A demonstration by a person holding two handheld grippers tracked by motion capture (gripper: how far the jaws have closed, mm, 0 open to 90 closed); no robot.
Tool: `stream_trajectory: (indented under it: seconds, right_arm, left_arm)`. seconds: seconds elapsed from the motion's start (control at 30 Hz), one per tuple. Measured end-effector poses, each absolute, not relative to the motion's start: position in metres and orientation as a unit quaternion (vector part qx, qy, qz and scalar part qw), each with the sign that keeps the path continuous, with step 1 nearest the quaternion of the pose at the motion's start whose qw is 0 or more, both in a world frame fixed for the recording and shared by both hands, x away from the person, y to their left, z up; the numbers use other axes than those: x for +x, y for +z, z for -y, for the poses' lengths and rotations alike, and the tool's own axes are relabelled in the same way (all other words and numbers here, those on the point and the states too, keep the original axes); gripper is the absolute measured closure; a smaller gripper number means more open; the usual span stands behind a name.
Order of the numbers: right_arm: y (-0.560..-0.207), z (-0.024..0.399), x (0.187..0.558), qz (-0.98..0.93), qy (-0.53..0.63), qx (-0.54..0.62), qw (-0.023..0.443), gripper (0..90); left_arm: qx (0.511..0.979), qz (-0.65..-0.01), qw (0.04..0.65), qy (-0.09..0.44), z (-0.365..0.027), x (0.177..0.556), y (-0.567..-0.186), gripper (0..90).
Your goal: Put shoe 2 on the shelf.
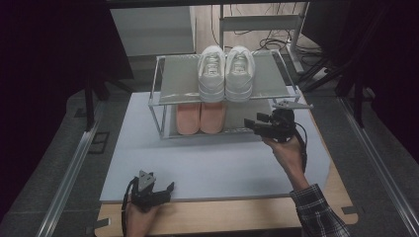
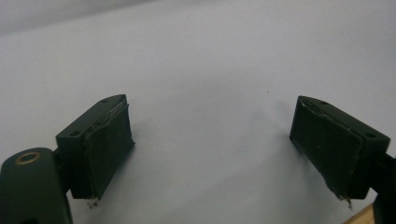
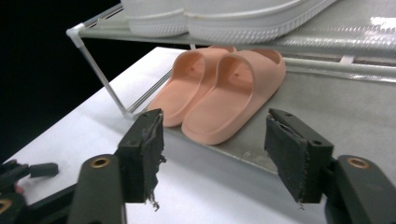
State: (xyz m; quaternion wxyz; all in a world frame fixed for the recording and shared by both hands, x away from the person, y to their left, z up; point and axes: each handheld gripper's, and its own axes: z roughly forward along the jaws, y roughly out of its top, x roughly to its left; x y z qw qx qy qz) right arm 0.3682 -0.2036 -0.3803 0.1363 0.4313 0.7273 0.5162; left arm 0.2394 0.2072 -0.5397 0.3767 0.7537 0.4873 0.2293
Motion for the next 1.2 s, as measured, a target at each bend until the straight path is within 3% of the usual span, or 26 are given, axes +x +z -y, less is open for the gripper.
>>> stream_trajectory:
  seconds: [1.2]
  right_arm:
    - [-0.416, 0.245, 0.317, -0.766, 0.462, 0.418, 0.158, 15.7]
  left_arm:
    - [0.754, -0.487, 0.376, 0.231, -0.207, 0.239, -0.54, 12.8]
